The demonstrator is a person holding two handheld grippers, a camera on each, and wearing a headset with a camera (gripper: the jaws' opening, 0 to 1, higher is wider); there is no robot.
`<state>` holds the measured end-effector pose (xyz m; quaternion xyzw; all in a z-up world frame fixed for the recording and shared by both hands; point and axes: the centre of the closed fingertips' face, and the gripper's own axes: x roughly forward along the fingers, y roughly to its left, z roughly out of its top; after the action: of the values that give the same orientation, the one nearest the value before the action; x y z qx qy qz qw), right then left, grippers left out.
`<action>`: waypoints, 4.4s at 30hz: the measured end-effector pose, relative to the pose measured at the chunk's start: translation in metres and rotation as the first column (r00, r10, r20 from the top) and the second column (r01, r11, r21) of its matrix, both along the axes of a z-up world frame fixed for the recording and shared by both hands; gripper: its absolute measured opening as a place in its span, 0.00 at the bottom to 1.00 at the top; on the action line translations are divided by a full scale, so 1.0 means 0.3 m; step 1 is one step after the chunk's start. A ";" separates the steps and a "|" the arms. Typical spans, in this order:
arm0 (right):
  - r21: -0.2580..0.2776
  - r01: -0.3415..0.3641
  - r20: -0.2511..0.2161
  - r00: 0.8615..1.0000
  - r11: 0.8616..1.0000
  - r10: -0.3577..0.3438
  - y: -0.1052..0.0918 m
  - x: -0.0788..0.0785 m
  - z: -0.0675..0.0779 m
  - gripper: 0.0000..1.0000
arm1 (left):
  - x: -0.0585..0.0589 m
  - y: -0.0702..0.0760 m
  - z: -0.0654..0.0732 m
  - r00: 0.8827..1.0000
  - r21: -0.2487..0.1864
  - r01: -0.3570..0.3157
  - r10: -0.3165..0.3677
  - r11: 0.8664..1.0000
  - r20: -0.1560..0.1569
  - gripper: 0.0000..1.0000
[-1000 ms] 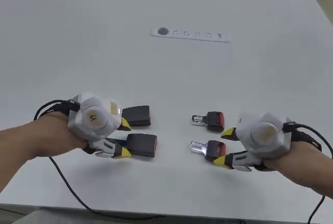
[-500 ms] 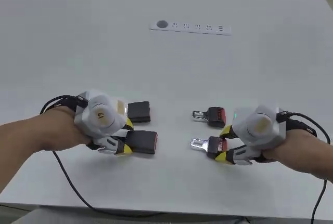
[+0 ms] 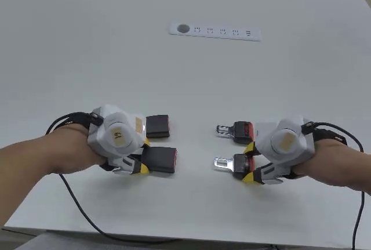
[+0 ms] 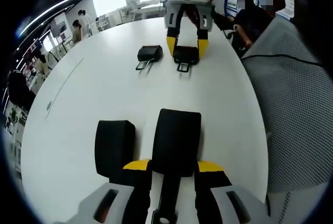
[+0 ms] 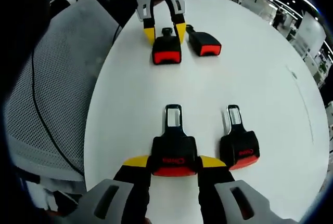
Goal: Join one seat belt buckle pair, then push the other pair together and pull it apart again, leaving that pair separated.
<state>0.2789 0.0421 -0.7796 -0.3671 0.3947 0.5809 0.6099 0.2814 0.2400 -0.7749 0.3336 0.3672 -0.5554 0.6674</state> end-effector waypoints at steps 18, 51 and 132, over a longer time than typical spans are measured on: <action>0.009 -0.053 0.014 0.998 0.999 0.053 0.005 0.003 -0.009 0.33 | -0.006 0.001 -0.009 0.999 0.011 -0.040 0.040 0.999 -0.009 0.32; 0.070 -0.021 0.027 0.999 0.997 0.019 0.238 0.001 -0.001 0.32 | -0.010 -0.008 -0.011 0.999 0.021 -0.033 0.034 0.999 -0.022 0.32; 0.083 -0.058 0.074 0.996 0.995 0.052 0.387 -0.002 -0.001 0.29 | -0.012 -0.009 -0.010 0.999 0.029 -0.003 0.004 1.000 -0.045 0.29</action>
<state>0.2782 0.1583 -0.7800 -0.3719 0.3372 0.6003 0.6226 0.2777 0.2372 -0.7779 0.3299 0.3909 -0.5561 0.6550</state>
